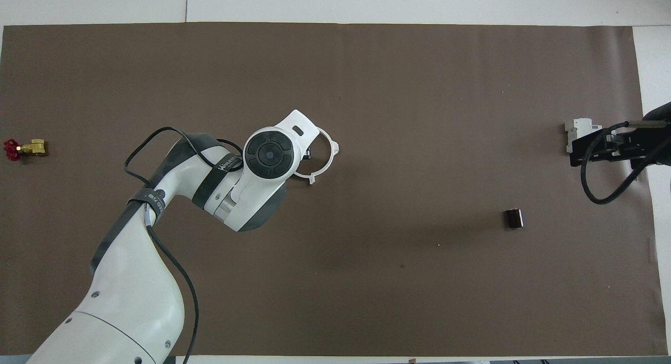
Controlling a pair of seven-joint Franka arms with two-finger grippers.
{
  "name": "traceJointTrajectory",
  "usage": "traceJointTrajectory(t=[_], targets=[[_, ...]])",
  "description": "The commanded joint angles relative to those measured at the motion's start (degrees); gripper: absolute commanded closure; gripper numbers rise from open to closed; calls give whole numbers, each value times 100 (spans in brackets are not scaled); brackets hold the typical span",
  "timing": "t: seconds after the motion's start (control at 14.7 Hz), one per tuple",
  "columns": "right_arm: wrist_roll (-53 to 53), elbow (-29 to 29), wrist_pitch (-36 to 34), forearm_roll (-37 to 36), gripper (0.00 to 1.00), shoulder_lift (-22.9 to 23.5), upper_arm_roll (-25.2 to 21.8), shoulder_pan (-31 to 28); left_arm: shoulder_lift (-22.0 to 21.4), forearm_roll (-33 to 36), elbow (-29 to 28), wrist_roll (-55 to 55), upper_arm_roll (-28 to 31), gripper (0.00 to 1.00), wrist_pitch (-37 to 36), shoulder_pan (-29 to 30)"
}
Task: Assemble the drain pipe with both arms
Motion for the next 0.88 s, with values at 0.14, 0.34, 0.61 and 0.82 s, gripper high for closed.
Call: traceJointTrajectory(t=[0.14,0.34,0.61,0.82], targets=[[-163,22,51,38,0,6,43,-45,-55,6,-211,-168,20,100,-176,-202],[-163,31,51,38,0,6,43,-44,-46,-3,-194,-160,20,100,-71,-158],[-163,31,139,29,0,6,43,-53,-20,-3,-194,-142,28,100,167,-105],[-163,31,148,29,0,6,43,-45,-11,-3,-194,-107,28,100,228,-105]])
